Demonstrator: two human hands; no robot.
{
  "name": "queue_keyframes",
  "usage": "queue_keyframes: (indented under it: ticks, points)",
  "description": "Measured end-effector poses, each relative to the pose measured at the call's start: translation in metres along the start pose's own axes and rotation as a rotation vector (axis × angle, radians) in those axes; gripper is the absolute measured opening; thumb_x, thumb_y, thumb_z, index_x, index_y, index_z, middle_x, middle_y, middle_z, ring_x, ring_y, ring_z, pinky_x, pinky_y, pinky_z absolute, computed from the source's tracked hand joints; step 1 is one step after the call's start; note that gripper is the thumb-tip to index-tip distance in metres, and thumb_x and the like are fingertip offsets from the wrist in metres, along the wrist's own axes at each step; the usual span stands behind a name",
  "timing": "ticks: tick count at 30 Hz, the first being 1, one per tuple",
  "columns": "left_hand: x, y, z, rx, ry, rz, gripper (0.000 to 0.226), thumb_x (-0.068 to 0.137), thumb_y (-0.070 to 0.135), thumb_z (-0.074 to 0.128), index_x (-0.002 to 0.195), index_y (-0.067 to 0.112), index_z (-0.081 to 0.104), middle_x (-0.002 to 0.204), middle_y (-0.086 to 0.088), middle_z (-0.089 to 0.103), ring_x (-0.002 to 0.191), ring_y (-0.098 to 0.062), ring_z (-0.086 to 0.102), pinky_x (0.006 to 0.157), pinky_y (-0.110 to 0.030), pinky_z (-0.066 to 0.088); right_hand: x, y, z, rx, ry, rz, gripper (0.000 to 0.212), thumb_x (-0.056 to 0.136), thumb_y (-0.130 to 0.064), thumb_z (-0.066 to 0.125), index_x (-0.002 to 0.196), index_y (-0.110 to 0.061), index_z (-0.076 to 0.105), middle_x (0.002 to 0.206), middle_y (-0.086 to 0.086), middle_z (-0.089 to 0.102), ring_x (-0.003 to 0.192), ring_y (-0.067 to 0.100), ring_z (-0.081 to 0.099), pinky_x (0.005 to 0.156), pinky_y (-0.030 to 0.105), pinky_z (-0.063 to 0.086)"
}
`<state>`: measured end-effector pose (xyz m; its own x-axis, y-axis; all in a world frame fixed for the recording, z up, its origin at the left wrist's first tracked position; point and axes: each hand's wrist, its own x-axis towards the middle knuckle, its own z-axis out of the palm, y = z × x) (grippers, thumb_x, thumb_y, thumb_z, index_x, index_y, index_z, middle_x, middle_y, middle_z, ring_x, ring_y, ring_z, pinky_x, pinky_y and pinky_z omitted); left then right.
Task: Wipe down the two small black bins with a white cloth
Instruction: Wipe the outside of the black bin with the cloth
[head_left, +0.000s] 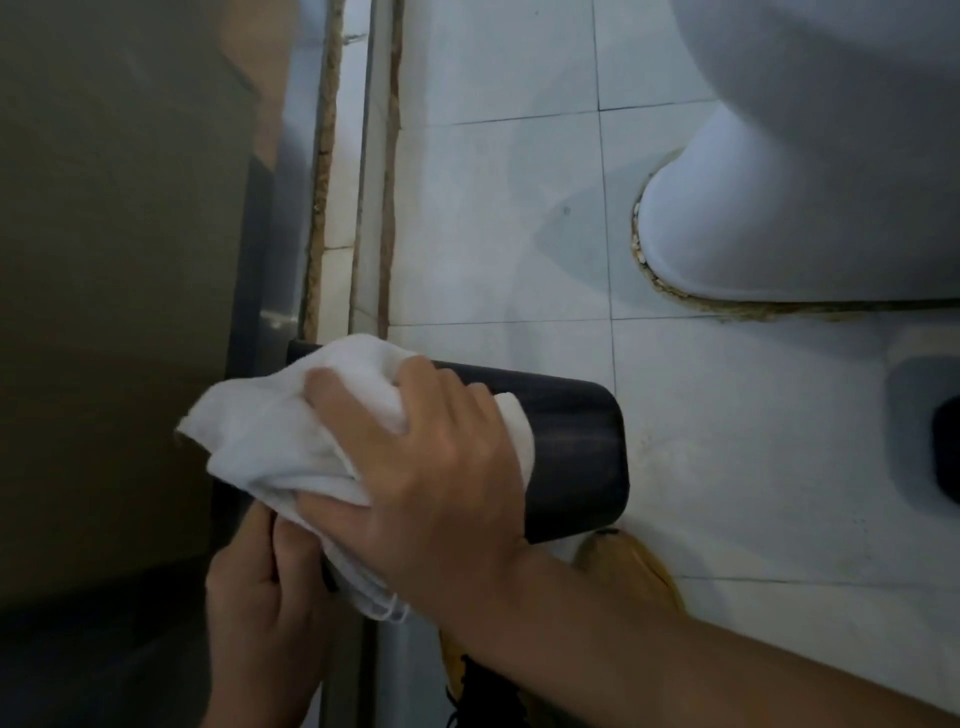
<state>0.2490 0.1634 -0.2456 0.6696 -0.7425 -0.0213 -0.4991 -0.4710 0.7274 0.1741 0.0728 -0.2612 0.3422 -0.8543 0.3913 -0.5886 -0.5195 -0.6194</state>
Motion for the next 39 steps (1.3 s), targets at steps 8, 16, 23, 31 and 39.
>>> queue_keyframes:
  ticks: [8, 16, 23, 31, 39]
  points:
    - [0.0, 0.005, 0.0, 0.035, 0.021, 0.056, 0.031, 0.094, 0.035, 0.032, 0.067, 0.021, 0.043, 0.068, -0.004, 0.047, 0.05, -0.005, 0.044, 0.046, -0.021, 0.029, 0.002, 0.082, -0.021, -0.04, -0.09, 0.121, 0.049, 0.095, -0.054, 0.049, 0.127, -0.022, 0.066, 0.094, 0.009, 0.057, 0.078, 0.023, 0.051, 0.068, 0.031, 0.039]
    - [-0.004, 0.0, 0.001, -0.104, -0.019, 0.056, 0.036, 0.093, 0.038, 0.032, 0.104, 0.023, 0.062, 0.077, 0.02, 0.063, 0.062, 0.004, 0.055, 0.051, -0.014, 0.037, -0.008, 0.141, -0.04, -0.081, -0.098, 0.413, 0.048, 0.087, -0.058, 0.053, 0.121, -0.027, 0.065, 0.088, 0.002, 0.053, 0.074, 0.025, 0.056, 0.067, 0.033, 0.046]
    - [-0.001, 0.002, -0.002, -0.082, -0.078, 0.035, 0.051, 0.094, 0.048, 0.032, 0.114, 0.011, 0.06, 0.091, 0.033, 0.064, 0.077, 0.011, 0.059, 0.061, -0.003, 0.039, -0.007, 0.103, -0.032, -0.092, -0.044, 0.289, 0.048, 0.085, -0.052, 0.06, 0.123, -0.023, 0.068, 0.09, 0.005, 0.052, 0.074, 0.024, 0.051, 0.066, 0.036, 0.047]
    - [0.001, 0.004, -0.002, -0.064, 0.001, -0.071, 0.032, 0.084, 0.048, 0.032, 0.074, 0.027, 0.055, 0.069, 0.002, 0.06, 0.056, -0.011, 0.056, 0.046, -0.025, 0.042, 0.004, 0.008, 0.001, 0.039, -0.074, -0.097, 0.05, 0.085, -0.059, 0.063, 0.12, -0.024, 0.07, 0.095, 0.009, 0.062, 0.083, 0.024, 0.054, 0.074, 0.04, 0.045]
    - [0.008, 0.008, 0.007, 0.06, 0.036, 0.056, 0.032, 0.093, 0.035, 0.032, 0.066, 0.022, 0.044, 0.07, -0.005, 0.049, 0.05, -0.011, 0.044, 0.043, -0.022, 0.028, 0.077, 0.063, 0.007, -0.152, -0.235, 0.174, 0.049, 0.091, -0.06, 0.049, 0.124, -0.027, 0.062, 0.102, 0.01, 0.058, 0.085, 0.028, 0.057, 0.071, 0.034, 0.031]
